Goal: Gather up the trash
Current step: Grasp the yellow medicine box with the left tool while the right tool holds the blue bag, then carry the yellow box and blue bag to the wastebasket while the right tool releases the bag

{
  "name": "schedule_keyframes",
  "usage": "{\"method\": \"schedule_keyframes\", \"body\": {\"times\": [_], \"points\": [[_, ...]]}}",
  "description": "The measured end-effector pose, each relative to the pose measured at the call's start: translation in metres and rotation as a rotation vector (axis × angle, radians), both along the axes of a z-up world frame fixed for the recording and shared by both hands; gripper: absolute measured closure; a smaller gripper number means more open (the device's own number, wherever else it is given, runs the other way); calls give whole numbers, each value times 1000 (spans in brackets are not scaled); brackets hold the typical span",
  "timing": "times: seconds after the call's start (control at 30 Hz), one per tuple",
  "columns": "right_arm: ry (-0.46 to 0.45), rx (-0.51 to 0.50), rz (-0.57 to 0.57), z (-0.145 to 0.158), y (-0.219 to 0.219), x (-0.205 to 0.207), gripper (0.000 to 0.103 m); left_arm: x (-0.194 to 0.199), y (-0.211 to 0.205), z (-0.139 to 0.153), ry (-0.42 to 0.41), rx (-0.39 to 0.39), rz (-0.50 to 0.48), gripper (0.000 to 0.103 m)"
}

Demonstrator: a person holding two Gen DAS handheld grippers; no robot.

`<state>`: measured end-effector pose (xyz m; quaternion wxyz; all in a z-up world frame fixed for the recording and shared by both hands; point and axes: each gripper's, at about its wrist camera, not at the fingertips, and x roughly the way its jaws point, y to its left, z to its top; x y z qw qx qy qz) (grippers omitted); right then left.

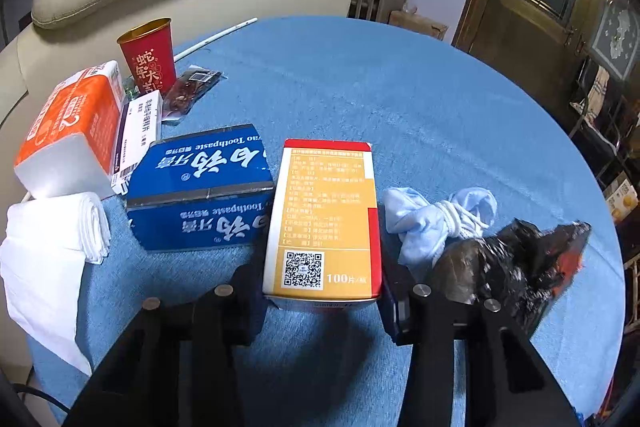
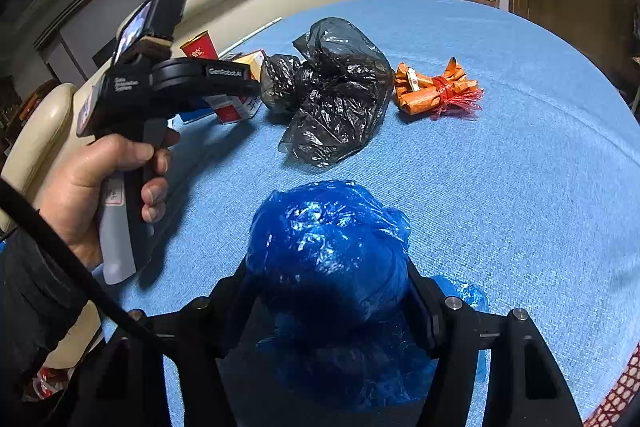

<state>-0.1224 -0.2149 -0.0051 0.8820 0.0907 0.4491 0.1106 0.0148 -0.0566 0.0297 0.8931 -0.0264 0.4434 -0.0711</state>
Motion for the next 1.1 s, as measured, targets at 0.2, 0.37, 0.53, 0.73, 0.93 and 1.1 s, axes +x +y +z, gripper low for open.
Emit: {"method": "schedule_keyframes", "body": {"times": [0.2, 0.37, 0.53, 0.73, 0.93, 1.1], "points": [[-6, 20, -31, 3, -1, -4, 35, -32, 9, 14, -47, -29, -12, 56], [-28, 49, -68, 11, -7, -13, 35, -68, 20, 23, -76, -60, -16, 56], [-54, 82, -111, 21, -16, -27, 35, -98, 28, 29, -91, -78, -24, 56], [-83, 119, -176, 31, -34, -48, 35, -127, 24, 40, -111, -91, -77, 56], [-123, 148, -255, 45, -59, -73, 35, -149, -4, 46, -116, -103, -180, 56], [-151, 148, -330, 56, -87, -96, 35, -162, -32, 53, -131, -105, -268, 56]]}}
